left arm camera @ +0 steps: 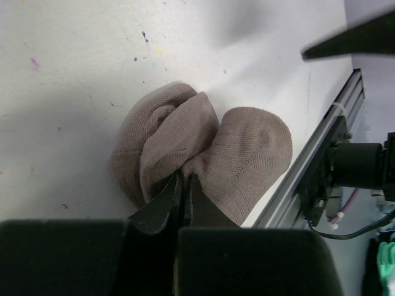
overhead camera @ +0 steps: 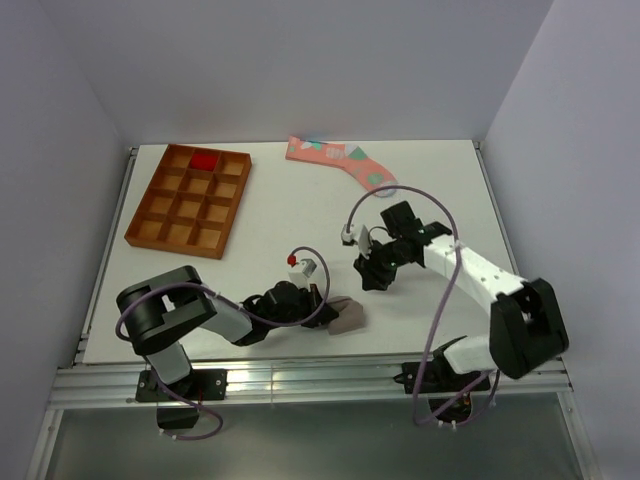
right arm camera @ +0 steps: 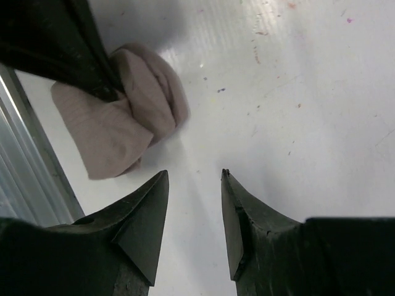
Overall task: Roll the socks
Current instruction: Roll the sock at the center of the board.
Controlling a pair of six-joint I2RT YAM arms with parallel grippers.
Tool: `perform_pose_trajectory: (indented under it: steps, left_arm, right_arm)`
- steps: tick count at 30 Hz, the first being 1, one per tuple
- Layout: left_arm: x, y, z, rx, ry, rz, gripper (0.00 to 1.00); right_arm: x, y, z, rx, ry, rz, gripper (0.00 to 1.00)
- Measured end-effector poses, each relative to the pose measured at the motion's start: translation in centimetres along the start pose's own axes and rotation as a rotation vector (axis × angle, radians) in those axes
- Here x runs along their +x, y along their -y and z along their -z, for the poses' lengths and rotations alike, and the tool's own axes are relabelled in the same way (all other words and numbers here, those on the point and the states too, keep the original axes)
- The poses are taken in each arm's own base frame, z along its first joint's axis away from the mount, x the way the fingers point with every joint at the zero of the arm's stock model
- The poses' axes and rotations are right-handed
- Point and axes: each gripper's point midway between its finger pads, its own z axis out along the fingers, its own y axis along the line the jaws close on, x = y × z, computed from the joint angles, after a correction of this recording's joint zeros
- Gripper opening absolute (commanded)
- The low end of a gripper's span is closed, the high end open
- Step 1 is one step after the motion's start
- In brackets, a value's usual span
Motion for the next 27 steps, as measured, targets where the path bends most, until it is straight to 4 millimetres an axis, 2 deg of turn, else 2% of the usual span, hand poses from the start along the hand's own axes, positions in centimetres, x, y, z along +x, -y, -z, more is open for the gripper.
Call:
perform_pose_trajectory:
  steps: [6, 11, 14, 21, 27]
  left_arm:
    - [0.5, 0.7, -0.5, 0.024, -0.033, 0.056, 0.0]
    - [1.0, 1.1, -0.8, 0.032, -0.078, 0.076, 0.0]
    - [1.0, 1.1, -0.8, 0.032, -0.097, 0.096, 0.0]
    - [1.1, 1.1, -1.0, 0.032, -0.137, 0.111, 0.0]
    - [1.2, 1.3, -1.3, 0.046, -0.164, 0.12, 0.0]
  right_arm:
    - [0.1, -1.9, 1.7, 0.045, 0.125, 0.177, 0.53]
    - [-0.1, -3.3, 2.0, 0.027, 0.172, 0.288, 0.53]
    - [0.3, -4.5, 1.5, 0.0, 0.166, 0.347, 0.54]
    - [3.4, -9.2, -0.8, -0.085, 0.095, 0.503, 0.56]
    - [3.3, -9.6, -0.9, -0.065, 0.091, 0.555, 0.56]
